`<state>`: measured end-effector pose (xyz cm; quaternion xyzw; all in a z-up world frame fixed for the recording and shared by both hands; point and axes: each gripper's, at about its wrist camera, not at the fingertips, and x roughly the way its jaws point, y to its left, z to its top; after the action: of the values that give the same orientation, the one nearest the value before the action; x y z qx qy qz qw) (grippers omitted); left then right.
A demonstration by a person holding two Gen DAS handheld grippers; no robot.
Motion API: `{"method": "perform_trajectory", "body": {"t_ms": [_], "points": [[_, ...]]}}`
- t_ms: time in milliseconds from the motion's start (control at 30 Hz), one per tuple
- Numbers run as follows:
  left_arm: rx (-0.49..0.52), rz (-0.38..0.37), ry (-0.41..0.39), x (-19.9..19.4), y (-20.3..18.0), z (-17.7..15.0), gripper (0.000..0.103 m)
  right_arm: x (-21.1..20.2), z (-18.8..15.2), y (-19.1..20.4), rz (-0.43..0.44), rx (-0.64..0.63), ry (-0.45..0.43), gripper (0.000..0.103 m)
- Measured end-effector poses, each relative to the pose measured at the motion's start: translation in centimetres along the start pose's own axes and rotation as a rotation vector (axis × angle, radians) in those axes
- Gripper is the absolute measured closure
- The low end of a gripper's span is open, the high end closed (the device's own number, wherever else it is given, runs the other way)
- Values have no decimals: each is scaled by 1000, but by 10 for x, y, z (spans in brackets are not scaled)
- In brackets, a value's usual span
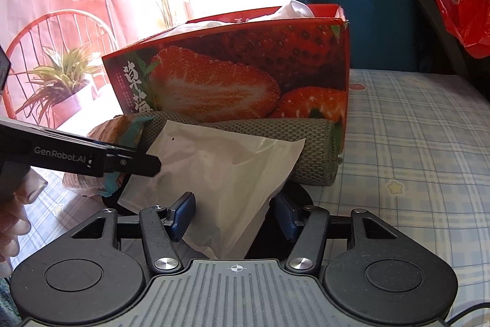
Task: Organize soft objects
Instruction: 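Close both grippers on the white pouch and lift it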
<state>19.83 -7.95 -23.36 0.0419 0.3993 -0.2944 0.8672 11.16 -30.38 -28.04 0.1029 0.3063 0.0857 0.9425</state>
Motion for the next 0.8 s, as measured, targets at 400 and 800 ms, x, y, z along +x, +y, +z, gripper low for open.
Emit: {"method": "perform_trajectory", "body": {"t_ms": [400, 800], "points": [[12, -5, 19, 15, -14, 0, 64, 3, 2, -12, 17, 59, 7, 62], [-65, 68, 4, 6, -9, -21, 64, 2, 1, -14, 52, 86, 32, 64]]}}
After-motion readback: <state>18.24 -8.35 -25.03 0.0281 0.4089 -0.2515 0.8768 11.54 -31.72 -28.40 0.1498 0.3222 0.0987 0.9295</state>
